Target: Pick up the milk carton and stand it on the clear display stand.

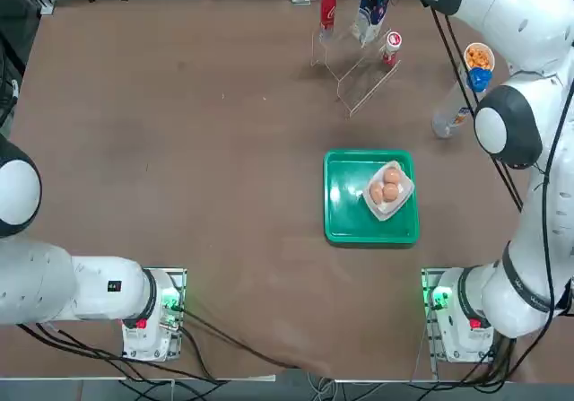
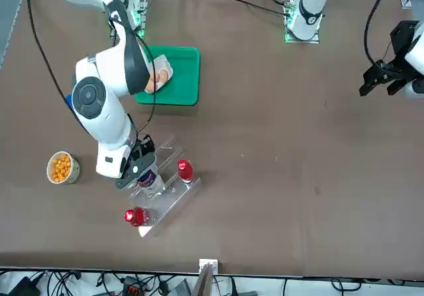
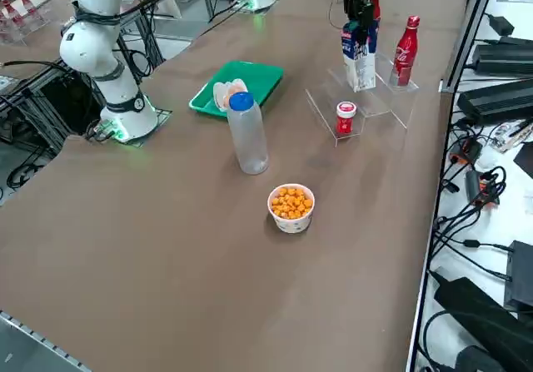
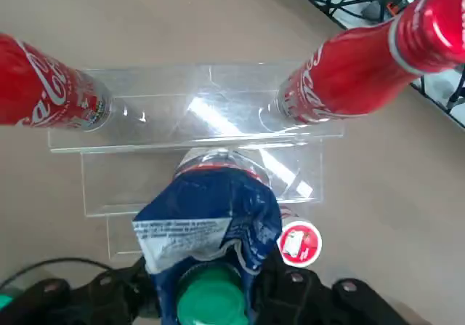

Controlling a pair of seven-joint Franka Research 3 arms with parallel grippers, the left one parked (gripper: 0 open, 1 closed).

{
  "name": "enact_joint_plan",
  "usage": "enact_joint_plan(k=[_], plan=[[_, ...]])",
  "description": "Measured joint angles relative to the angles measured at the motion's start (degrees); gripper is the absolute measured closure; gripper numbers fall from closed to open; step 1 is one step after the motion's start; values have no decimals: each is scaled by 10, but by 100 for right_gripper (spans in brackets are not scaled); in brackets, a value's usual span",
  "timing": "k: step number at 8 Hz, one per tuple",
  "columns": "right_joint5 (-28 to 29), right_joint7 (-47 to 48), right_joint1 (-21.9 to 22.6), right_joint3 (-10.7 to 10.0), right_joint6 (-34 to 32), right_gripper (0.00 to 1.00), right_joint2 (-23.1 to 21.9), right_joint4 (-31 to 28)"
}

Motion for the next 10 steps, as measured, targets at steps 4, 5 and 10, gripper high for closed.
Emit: enact_joint_plan(k=[4,5,10], plan=[[0,0,1,0,13,41,18,0],[0,0,4,0,17,38,18,0],[3,3,7,-2,27,1,18,3]])
